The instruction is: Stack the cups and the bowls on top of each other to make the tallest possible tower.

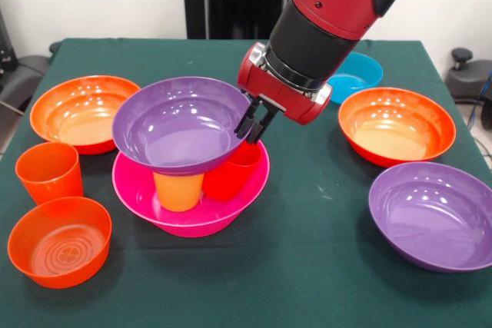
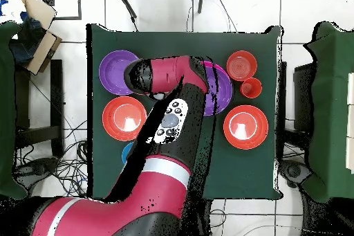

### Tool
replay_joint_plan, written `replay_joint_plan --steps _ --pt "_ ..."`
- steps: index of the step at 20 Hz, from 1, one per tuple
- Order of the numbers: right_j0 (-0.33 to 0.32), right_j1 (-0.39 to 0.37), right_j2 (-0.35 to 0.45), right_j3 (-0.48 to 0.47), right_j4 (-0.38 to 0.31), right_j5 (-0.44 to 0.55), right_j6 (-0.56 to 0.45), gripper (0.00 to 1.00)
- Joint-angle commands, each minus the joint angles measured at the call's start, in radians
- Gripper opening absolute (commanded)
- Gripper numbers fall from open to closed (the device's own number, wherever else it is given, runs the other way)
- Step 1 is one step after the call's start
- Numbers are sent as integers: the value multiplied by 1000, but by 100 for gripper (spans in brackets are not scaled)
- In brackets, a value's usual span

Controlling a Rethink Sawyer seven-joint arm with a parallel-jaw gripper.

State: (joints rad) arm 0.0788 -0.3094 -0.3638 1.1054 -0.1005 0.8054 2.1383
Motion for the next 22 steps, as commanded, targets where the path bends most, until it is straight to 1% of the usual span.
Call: replay_joint_plan --steps 1,10,15,22 --pt "2 10 108 18 -40 68 -66 0" --pt "2 15 102 13 -45 58 -61 0" --pt "-7 10 94 -10 -59 94 -102 0" --pt "-25 3 108 -32 -55 120 -138 0"
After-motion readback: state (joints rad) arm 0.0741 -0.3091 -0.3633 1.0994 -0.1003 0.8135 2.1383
